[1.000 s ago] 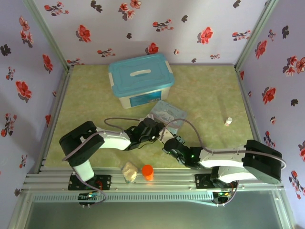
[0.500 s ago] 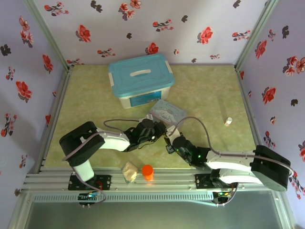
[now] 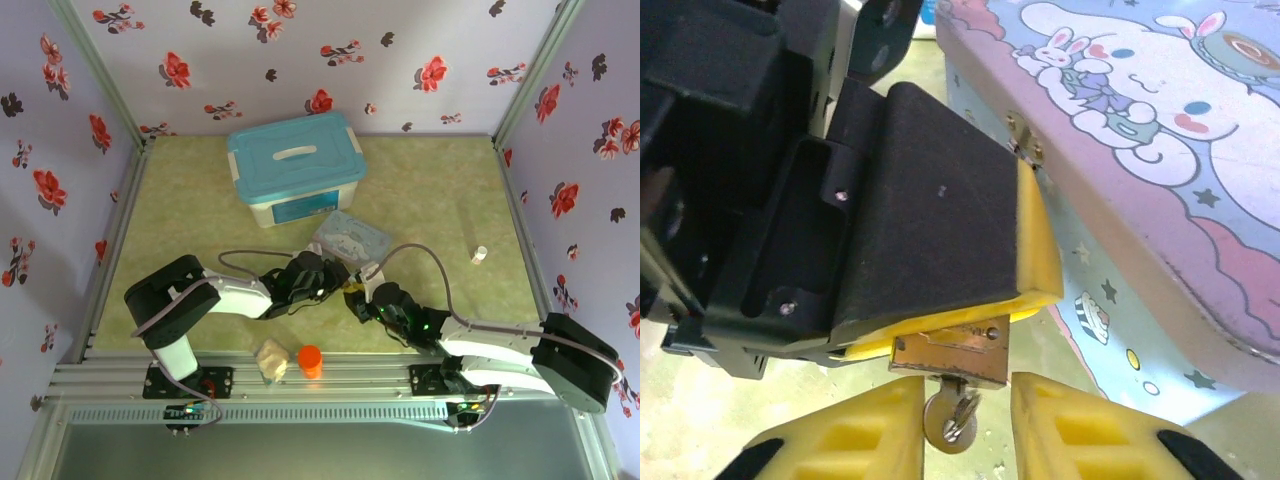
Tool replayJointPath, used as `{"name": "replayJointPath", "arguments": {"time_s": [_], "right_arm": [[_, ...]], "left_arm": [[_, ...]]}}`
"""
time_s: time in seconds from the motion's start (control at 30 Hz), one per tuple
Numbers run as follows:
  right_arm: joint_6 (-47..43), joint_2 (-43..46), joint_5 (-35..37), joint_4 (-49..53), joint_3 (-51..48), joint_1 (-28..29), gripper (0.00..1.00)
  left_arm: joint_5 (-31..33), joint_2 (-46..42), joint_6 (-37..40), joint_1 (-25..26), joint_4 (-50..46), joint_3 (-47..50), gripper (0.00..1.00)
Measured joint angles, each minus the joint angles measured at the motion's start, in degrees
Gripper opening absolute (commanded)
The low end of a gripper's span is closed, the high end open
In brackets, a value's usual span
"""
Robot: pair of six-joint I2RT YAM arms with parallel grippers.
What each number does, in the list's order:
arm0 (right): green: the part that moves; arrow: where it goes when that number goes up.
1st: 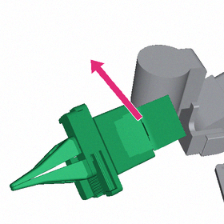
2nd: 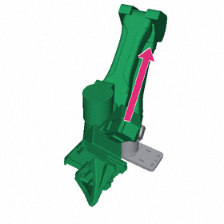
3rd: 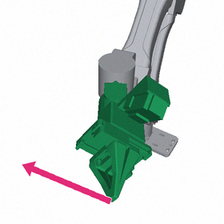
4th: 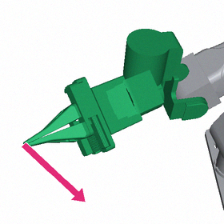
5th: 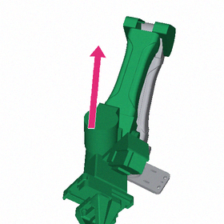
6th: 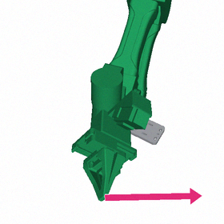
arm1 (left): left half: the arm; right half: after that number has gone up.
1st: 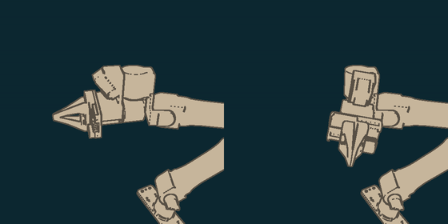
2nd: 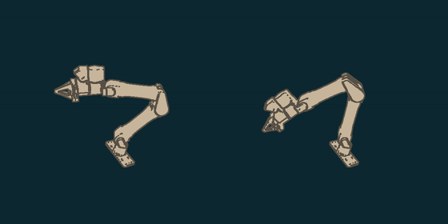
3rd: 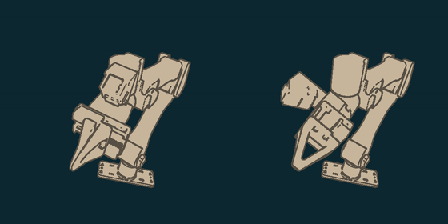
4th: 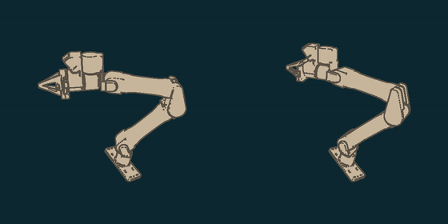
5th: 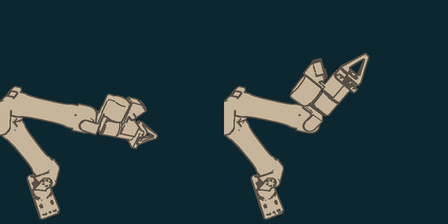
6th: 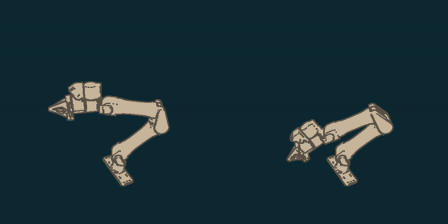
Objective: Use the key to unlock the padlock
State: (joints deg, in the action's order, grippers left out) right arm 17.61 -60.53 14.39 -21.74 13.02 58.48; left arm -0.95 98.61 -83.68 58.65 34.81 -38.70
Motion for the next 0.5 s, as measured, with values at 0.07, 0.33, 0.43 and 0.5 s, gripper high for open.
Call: {"name": "replayJointPath", "arguments": {"time_s": [0.07, 0.33, 0.43, 0.5], "right_arm": [[1.90, 0.04, 1.11, 0.92, 0.00, 0.04, 0.40], [7.54, -2.36, 3.19, -0.33, 0.02, 0.48, 0.46], [8.72, -2.86, 4.92, -1.11, 0.02, 0.50, 0.48], [9.51, -2.95, 6.64, -1.88, -0.28, -0.11, 0.48]], "left_arm": [[-0.39, 0.00, 1.40, -0.07, -1.53, -0.39, 0.05], [-1.84, -0.02, 7.13, -0.76, -7.41, -2.62, 0.05], [-2.82, 0.00, 8.66, -1.42, -8.98, -2.38, 0.05], [-3.69, 0.11, 9.81, -1.73, -10.60, -1.86, 0.05]]}}
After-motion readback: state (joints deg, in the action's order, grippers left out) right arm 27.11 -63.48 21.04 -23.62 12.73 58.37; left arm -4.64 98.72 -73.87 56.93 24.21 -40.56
